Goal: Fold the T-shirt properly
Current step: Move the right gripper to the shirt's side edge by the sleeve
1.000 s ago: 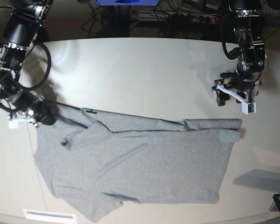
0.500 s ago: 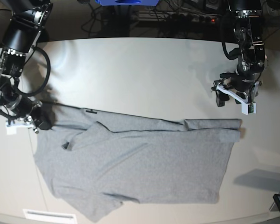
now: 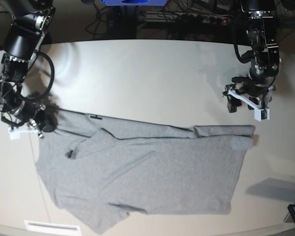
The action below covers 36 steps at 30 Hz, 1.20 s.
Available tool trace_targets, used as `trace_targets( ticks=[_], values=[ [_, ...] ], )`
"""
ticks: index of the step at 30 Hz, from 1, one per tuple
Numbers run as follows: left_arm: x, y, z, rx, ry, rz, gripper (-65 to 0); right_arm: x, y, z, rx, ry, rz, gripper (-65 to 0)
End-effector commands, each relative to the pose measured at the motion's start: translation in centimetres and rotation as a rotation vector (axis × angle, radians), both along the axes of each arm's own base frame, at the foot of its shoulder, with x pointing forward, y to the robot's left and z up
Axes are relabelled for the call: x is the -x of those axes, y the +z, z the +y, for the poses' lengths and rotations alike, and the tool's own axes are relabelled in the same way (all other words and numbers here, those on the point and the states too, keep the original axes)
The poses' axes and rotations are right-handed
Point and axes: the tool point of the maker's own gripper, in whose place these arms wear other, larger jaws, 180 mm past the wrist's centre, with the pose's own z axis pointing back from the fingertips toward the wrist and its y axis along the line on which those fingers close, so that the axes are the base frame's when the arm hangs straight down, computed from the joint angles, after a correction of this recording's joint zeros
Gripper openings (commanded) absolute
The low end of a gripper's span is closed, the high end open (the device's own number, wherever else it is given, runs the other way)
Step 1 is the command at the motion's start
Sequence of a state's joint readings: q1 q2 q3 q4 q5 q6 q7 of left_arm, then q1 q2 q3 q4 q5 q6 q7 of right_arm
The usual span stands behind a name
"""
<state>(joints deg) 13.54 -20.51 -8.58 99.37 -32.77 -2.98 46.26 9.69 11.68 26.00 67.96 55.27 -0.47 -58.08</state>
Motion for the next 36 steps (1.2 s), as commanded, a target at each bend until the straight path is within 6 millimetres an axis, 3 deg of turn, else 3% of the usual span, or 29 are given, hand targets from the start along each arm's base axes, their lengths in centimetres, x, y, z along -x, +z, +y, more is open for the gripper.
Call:
trace_targets(
  ticks=[1, 9, 15, 19, 22, 25, 26, 30, 36],
  values=[
    [-0.8, 1.4, 0.6, -0.025, -0.001, -0.046, -23.3, -1.5, 2.0, -0.8, 0.014, -0.004, -0.059, -59.5],
    [-0.8, 1.4, 0.6, -0.025, -0.001, -0.046, -23.3, -2.1, 3.5, -1.6, 0.031, 0.011, -0.087, -44.0],
    [-0.8, 1.4, 0.6, -0.025, -0.001, -0.046, -23.3, -2.7, 9.6, -1.9, 0.16, 0.078, -0.233, -42.1],
    [-0.9, 1.5, 0.4, -0.021, -0.001, -0.051, -23.3, -1.9, 11.7, 2.4, 0.198, 0.267, -0.253, -42.1],
    [-1.0, 1.6, 0.4, -0.019, -0.001, -0.056, -23.3, -1.1, 10.9, 6.3, 0.201, 0.397, -0.233, -42.1],
    [-1.0, 1.6, 0.4, -0.019, -0.001, -0.056, -23.3, 0.3, 8.9, 8.9, 0.133, 0.408, -0.168, -41.8],
    [-1.0, 1.6, 0.4, -0.019, -0.001, -0.056, -23.3, 0.6, 8.4, 9.4, 0.103, 0.387, -0.14, -40.9],
    [-1.0, 1.6, 0.4, -0.019, -0.001, -0.056, -23.3, 1.0, 8.1, 10.6, 0.044, 0.357, -0.115, -26.0],
    [-0.9, 1.6, 0.4, -0.02, -0.002, -0.054, -23.3, 0.9, 7.5, 12.4, 0.009, 0.339, -0.167, -26.3]
  ],
)
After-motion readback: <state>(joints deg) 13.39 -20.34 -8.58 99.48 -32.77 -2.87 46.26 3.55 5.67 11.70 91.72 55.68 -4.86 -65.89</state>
